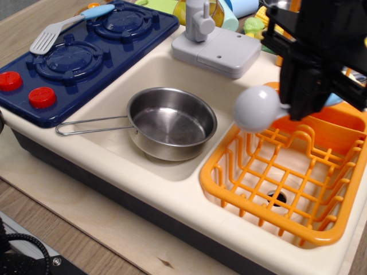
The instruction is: Put spoon into pan
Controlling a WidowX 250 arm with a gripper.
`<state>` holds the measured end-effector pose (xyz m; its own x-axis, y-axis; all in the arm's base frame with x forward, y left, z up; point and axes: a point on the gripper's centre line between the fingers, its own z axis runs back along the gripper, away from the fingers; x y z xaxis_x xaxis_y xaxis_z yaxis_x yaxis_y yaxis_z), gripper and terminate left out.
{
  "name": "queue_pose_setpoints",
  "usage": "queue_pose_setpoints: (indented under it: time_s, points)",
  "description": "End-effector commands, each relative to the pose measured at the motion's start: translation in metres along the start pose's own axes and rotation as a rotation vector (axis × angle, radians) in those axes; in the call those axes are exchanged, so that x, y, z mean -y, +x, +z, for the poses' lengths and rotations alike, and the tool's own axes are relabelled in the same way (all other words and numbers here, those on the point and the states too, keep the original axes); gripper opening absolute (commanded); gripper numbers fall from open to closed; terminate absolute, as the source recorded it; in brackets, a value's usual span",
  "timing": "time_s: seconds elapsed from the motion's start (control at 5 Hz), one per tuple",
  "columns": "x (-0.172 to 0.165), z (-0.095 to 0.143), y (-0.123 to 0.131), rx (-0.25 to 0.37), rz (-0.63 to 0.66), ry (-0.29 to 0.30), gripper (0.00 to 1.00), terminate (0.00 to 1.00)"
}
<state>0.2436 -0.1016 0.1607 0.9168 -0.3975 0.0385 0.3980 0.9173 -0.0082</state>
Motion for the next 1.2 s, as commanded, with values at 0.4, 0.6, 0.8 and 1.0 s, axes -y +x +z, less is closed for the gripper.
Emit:
queue_pose_setpoints:
  time_s: [0.4, 0.6, 0.8, 1.0]
  points:
    - [-0.068, 0.009, -0.032, 0.167, -0.139, 0.082, 0.00, 0.00]
    - [-0.086, -0.007, -0.030, 0.215, -0.188, 0.060, 0.00, 0.00]
    - [-0.096, -0.025, -0.037, 0.261, -0.265, 0.067, 1.00, 0.00]
    - [-0.096, -0.025, -0.037, 0.261, -0.265, 0.067, 1.00, 1.00]
